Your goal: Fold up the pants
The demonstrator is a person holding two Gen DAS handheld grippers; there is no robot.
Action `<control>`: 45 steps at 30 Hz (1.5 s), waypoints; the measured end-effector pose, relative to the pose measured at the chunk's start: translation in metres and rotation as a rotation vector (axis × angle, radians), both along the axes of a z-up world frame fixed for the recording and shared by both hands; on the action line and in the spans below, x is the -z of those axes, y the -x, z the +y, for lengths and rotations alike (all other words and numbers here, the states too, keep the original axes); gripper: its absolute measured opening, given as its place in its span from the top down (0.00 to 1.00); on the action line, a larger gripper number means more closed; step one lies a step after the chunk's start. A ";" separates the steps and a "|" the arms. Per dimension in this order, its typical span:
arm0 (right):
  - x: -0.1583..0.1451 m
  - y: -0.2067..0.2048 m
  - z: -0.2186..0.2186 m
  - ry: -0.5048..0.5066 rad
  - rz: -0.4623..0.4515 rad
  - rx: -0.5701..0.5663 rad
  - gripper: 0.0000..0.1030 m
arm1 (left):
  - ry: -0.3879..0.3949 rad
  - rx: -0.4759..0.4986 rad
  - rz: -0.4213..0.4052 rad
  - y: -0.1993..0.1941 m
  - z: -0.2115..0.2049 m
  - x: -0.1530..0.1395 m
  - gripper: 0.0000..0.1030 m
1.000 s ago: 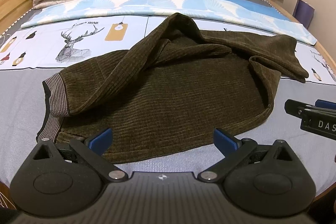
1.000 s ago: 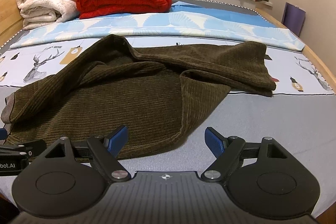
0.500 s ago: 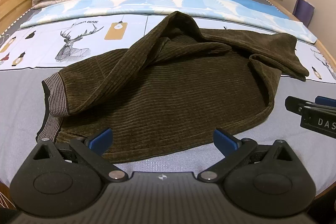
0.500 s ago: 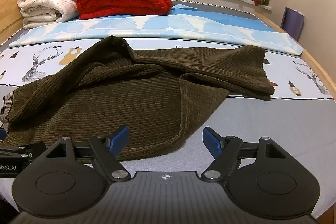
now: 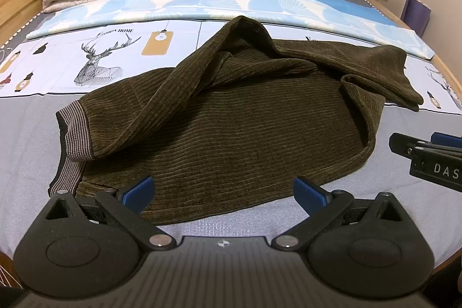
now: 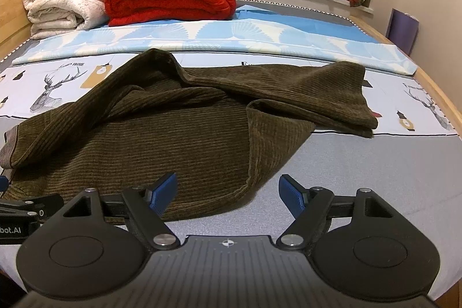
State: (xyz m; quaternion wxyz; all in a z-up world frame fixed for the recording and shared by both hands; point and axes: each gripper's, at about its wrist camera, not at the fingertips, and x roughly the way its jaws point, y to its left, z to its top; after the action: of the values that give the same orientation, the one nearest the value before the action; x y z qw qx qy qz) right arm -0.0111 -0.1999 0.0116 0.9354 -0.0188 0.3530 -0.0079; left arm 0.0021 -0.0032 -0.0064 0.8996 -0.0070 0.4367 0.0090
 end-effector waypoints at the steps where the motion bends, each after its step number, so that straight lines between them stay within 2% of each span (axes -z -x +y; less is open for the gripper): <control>1: 0.000 0.000 0.000 0.000 0.000 0.000 0.24 | 0.001 0.000 0.001 0.000 0.000 0.000 0.01; 10: -0.001 0.000 0.000 -0.006 0.002 0.003 0.24 | -0.004 0.002 -0.003 0.000 -0.001 -0.001 0.01; 13: -0.003 0.001 -0.004 -0.018 -0.010 0.015 0.24 | -0.048 -0.021 -0.074 0.001 0.002 -0.013 0.19; 14: -0.003 0.001 -0.005 -0.025 -0.014 0.020 0.29 | -0.069 -0.008 -0.101 -0.005 0.005 -0.021 0.29; 15: -0.003 0.001 -0.006 -0.031 -0.013 0.022 0.37 | -0.090 0.009 -0.131 -0.009 0.007 -0.028 0.40; 16: -0.005 0.000 -0.008 -0.038 -0.020 0.024 0.41 | -0.106 0.029 -0.155 -0.017 0.011 -0.036 0.43; 18: -0.009 -0.001 -0.012 -0.051 -0.052 0.031 0.56 | -0.155 0.061 -0.203 -0.037 0.021 -0.050 0.49; 20: -0.014 -0.001 -0.020 -0.068 -0.097 0.056 0.59 | -0.186 0.084 -0.218 -0.057 0.033 -0.057 0.49; 22: -0.016 -0.004 -0.029 -0.092 -0.110 0.084 0.59 | -0.200 0.128 -0.206 -0.076 0.045 -0.050 0.45; 23: -0.015 -0.006 -0.031 -0.062 -0.073 0.094 0.59 | -0.228 0.159 -0.186 -0.085 0.048 -0.041 0.33; 24: -0.014 -0.008 -0.033 -0.073 -0.063 0.101 0.59 | -0.266 0.199 -0.154 -0.092 0.049 -0.029 0.19; 25: -0.012 -0.009 -0.036 -0.085 -0.052 0.109 0.59 | -0.310 0.242 -0.112 -0.099 0.050 -0.014 0.17; 27: -0.010 -0.013 -0.037 -0.099 -0.034 0.118 0.59 | -0.375 0.281 -0.052 -0.111 0.052 0.013 0.17; 28: -0.009 -0.015 -0.037 -0.103 -0.032 0.115 0.59 | -0.381 0.283 -0.027 -0.114 0.058 0.029 0.17; 31: -0.007 -0.019 -0.030 -0.096 -0.023 0.099 0.59 | -0.363 0.261 0.059 -0.127 0.075 0.063 0.16; 33: -0.006 -0.023 -0.028 -0.106 -0.021 0.092 0.58 | -0.351 0.284 0.121 -0.134 0.080 0.080 0.16; 35: -0.005 -0.028 -0.027 -0.116 -0.014 0.091 0.58 | -0.374 0.323 0.114 -0.137 0.080 0.085 0.16; 38: -0.003 -0.039 -0.028 -0.106 -0.003 0.088 0.58 | -0.452 0.382 0.074 -0.139 0.080 0.090 0.17; 40: -0.004 -0.051 -0.034 -0.086 -0.005 0.081 0.58 | -0.462 0.387 0.060 -0.140 0.083 0.091 0.24; 41: -0.005 -0.059 -0.038 -0.077 -0.009 0.074 0.57 | -0.453 0.390 0.059 -0.140 0.083 0.087 0.36; 42: -0.004 -0.069 -0.044 -0.060 -0.010 0.065 0.54 | -0.436 0.400 0.065 -0.142 0.085 0.085 0.53; 43: -0.001 -0.080 -0.050 -0.041 -0.005 0.060 0.52 | -0.422 0.413 0.072 -0.142 0.086 0.082 0.65; 44: 0.004 -0.091 -0.055 -0.024 0.009 0.059 0.49 | -0.409 0.433 0.079 -0.141 0.088 0.082 0.90; 45: 0.011 -0.104 -0.063 -0.020 0.034 0.064 0.48 | -0.417 0.445 0.072 -0.140 0.080 0.075 0.97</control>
State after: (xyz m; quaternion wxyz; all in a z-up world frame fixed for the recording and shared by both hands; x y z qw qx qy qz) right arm 0.0928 -0.2628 0.0010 0.9287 0.0018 0.3692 -0.0340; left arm 0.1425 0.0768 -0.0813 0.8453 0.2739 0.4480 -0.0986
